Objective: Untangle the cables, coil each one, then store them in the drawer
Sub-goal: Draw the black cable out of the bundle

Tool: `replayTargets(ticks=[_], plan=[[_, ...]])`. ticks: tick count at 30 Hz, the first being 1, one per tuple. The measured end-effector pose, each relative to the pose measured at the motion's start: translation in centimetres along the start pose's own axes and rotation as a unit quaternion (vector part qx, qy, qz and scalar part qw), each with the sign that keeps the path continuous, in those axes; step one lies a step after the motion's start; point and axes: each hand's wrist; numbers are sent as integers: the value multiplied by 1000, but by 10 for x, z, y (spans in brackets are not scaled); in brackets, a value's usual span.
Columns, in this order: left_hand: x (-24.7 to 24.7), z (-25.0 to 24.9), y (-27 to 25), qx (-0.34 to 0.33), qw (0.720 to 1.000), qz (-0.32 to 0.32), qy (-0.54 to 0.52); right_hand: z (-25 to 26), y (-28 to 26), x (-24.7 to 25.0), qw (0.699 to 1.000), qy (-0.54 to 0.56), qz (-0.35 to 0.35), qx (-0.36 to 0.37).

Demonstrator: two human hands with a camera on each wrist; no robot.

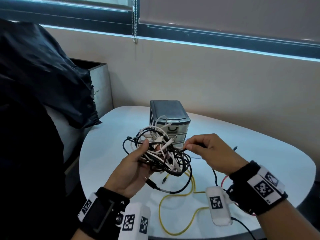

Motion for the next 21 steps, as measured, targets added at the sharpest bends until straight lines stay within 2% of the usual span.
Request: replayTargets(ticks=[5,6,7,9,10,12,14,16,19,21], plan=[[-1,-1,2,-5,999,18,-32,6,-4,-3,1000,17,4,-1],[-2,-1,2,-8,999,15,-30,5,-5,-3,999,17,-31,11],[-2,0,3,-12,1000,11,-25,3,-6,-3,995,8,-94,32],[-5,2,4,-22,1000,2,-4,8,-14,-8,964,-13,-245,99],[-7,3,5,-28,1000,-3,6,12,-20,-16,948,-32,-285,140],[-12,7,7,-36,999,-11,19,22,-35,-40,940,-91,-268,191],[-18,10,7,-41,999,-16,8,22,-44,-66,934,-197,-231,189],[-22,13,8,-46,999,-22,-13,10,-43,-80,912,-286,-234,180],[-21,14,9,-71,996,-41,-24,-1,-37,-87,900,-324,-237,171],[-19,12,10,-87,994,-54,-41,-4,-33,-93,904,-318,-225,175]])
Point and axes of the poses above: each hand's wrist, its own y-axis towards the middle knuckle, its own x-axis out of the back of the hand, z = x × y, and after that the axes turned 2 degrees about -z, right-handed
